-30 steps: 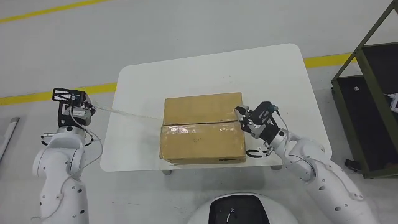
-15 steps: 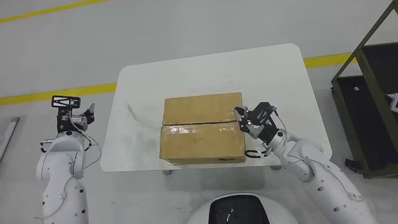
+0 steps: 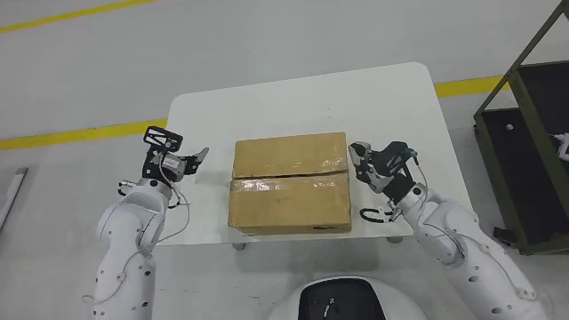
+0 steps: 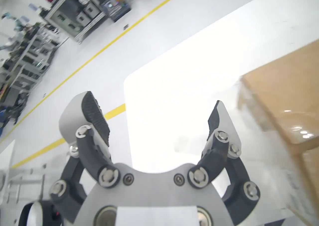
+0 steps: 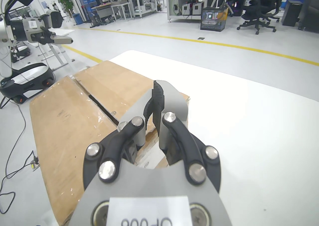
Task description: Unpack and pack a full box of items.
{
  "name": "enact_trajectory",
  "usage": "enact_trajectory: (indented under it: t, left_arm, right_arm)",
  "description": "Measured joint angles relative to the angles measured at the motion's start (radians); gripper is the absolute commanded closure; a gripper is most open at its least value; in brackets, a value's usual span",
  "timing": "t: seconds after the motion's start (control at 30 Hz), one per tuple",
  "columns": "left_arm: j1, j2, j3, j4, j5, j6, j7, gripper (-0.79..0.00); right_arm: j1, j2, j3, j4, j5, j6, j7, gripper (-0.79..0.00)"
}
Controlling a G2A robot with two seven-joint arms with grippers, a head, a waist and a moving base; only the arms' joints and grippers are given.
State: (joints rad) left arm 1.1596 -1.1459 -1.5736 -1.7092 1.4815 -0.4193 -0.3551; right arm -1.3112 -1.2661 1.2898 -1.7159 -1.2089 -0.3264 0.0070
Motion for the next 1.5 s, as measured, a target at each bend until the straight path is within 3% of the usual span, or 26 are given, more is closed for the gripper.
enact_trajectory:
  t: [0.2,0.4,0.6,1.33,1.37,1.43,1.47,1.5]
  left_arm:
    - [-0.030,-0.013,0.170,-0.090,-0.101,-0.112,-0.037,-0.785]
    - [-0.059,-0.017,0.269,-0.073,-0.089,-0.190,-0.090,-0.785]
    - [-0.066,-0.019,0.351,-0.057,-0.005,-0.212,-0.112,-0.785]
    - [-0.172,-0.031,0.452,0.060,0.201,-0.132,-0.062,-0.785]
    - [-0.177,-0.031,0.454,0.061,0.217,-0.128,-0.055,-0.702]
    - [-0.182,-0.030,0.457,0.065,0.254,-0.115,-0.034,-0.379]
    - [-0.182,-0.030,0.457,0.067,0.256,-0.109,-0.022,-0.274]
    - [-0.183,-0.030,0.457,0.068,0.259,-0.105,-0.008,-0.234]
  right_arm:
    - [-0.072,0.013,0.081,-0.052,-0.022,0.014,-0.005,0.000]
    - [-0.130,0.022,0.143,-0.063,-0.011,0.027,-0.014,0.000]
    - [-0.163,0.025,0.165,-0.067,-0.006,0.034,-0.025,0.000]
    - [-0.193,0.026,0.164,-0.105,0.011,0.064,-0.024,0.000]
    - [-0.193,0.026,0.163,-0.105,0.011,0.065,-0.023,0.000]
    - [-0.192,0.026,0.162,-0.107,0.011,0.067,-0.022,0.000]
    - [-0.192,0.026,0.161,-0.108,0.011,0.068,-0.022,0.000]
    - [-0.191,0.026,0.160,-0.109,0.010,0.069,-0.022,0.000]
